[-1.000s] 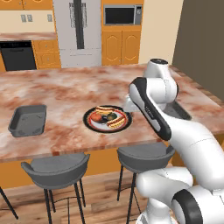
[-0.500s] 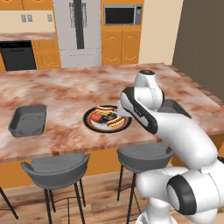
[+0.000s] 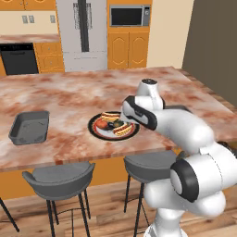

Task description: Place one cooked food and one vegetable from the large plate to each tupperware container.

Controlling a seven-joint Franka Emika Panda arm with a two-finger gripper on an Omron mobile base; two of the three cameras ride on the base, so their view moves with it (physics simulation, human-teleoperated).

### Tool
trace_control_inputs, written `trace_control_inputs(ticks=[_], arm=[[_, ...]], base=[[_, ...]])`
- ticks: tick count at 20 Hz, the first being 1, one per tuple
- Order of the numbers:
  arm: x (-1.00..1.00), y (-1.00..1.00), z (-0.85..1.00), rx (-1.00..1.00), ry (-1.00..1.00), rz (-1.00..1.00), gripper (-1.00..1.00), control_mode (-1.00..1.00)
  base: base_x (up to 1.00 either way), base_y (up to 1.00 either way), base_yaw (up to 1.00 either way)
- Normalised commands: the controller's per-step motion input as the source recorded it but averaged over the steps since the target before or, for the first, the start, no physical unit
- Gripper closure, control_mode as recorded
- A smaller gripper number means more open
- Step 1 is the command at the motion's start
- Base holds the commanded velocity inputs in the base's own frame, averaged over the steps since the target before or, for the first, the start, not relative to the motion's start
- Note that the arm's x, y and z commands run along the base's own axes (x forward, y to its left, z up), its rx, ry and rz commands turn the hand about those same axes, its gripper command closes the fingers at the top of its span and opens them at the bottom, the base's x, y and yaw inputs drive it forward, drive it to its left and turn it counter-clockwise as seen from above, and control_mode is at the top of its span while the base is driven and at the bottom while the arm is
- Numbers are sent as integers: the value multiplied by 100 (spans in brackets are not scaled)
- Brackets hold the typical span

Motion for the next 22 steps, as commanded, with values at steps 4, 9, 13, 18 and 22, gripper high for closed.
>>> trace_control_inputs(ticks=[4,9,13,18,22], arm=[[51,18,-14,0,0,-7,-100,-100],[45,12,-28,0,0,-6,-100,-100],[40,4,-49,0,0,-4,-100,-100],[35,4,-28,0,0,-4,-100,-100],[44,7,-15,0,0,-4,-100,-100]], base=[[0,0,0],[0,0,0],[0,0,0],[0,0,0],[0,0,0]])
